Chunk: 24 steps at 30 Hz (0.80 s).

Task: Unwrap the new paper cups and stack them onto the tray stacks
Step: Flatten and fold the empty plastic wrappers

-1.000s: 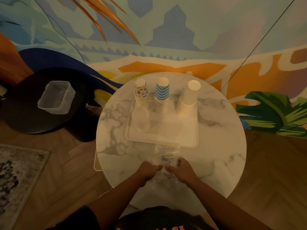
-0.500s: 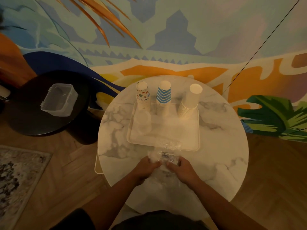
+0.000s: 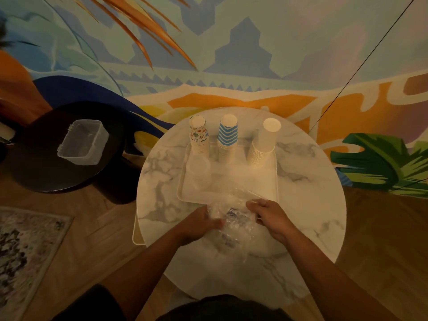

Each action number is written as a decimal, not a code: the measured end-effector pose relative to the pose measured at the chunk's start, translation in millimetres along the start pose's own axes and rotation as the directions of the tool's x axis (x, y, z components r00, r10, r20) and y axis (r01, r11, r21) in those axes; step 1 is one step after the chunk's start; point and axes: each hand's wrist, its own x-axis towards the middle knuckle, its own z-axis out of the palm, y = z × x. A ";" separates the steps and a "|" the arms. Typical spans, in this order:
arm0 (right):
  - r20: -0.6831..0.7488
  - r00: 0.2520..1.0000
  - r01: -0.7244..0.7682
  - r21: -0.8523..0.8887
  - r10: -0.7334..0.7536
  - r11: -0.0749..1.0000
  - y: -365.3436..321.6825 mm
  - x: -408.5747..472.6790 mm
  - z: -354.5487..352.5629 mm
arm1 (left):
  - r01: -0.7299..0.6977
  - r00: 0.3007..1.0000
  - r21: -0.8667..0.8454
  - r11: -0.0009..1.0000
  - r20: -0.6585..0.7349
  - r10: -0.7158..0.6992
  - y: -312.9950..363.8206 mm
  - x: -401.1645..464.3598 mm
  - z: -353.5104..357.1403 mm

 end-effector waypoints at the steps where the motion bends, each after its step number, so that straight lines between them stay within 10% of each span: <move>1: -0.014 1.000 0.022 0.013 -0.022 1.000 -3.4 1.3 -0.2 | 0.001 1.000 -0.001 1.000 -0.002 -0.001 1.6 -0.8 -0.3; 24: 0.065 0.995 0.071 -0.010 -0.070 0.997 -18.9 -8.5 9.2 | -0.080 0.987 -0.167 0.983 -0.154 0.054 25.5 -1.6 7.3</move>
